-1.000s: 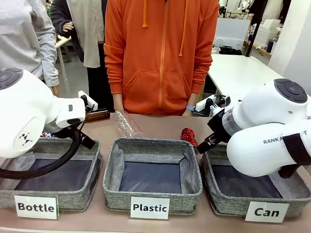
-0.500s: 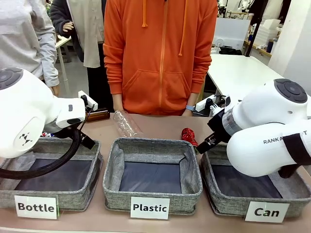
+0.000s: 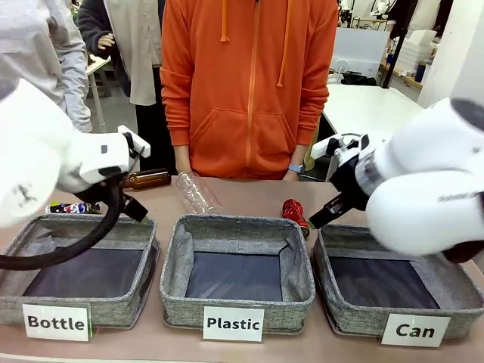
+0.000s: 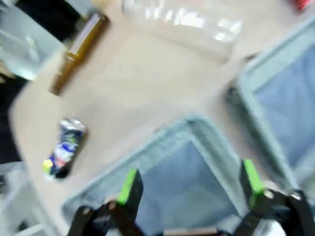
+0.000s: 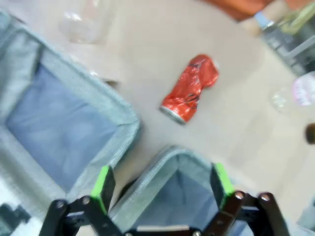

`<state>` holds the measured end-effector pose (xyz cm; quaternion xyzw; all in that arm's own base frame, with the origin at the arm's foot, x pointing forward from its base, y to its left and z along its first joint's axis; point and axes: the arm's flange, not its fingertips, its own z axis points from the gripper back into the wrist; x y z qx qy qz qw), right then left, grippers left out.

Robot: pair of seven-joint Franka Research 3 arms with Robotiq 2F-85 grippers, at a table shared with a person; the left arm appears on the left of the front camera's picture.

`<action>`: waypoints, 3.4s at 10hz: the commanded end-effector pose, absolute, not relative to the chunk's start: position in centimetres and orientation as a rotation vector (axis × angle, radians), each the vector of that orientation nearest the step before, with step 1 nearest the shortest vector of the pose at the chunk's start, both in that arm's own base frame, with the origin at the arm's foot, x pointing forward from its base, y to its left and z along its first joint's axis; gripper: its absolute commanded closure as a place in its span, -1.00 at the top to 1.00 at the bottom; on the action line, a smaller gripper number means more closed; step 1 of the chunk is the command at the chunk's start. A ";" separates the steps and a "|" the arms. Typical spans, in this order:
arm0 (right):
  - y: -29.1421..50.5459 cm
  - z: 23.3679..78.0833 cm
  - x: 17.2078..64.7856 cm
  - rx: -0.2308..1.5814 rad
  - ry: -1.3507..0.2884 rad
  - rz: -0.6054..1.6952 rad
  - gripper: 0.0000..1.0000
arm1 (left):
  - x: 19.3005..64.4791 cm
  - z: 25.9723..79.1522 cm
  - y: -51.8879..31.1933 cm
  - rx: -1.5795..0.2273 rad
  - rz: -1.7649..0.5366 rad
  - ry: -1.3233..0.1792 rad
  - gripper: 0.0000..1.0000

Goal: Sort the can waste into the basket.
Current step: Pick up the can waste from the table and place it in the right Fabric basket.

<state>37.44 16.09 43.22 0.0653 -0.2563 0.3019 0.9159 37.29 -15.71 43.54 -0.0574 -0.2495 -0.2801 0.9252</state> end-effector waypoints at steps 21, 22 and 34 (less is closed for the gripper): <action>-14.8 44.1 30.2 1.214 -0.555 -0.050 1.00 | 33.5 47.7 12.1 -1.100 -0.067 -0.538 1.00; -14.8 44.1 30.2 1.214 -0.555 -0.050 1.00 | 34.5 48.3 11.8 -1.009 -0.155 -0.473 1.00; -14.8 44.1 30.2 1.214 -0.555 -0.050 1.00 | 51.2 50.4 1.0 -0.151 -0.731 -0.425 1.00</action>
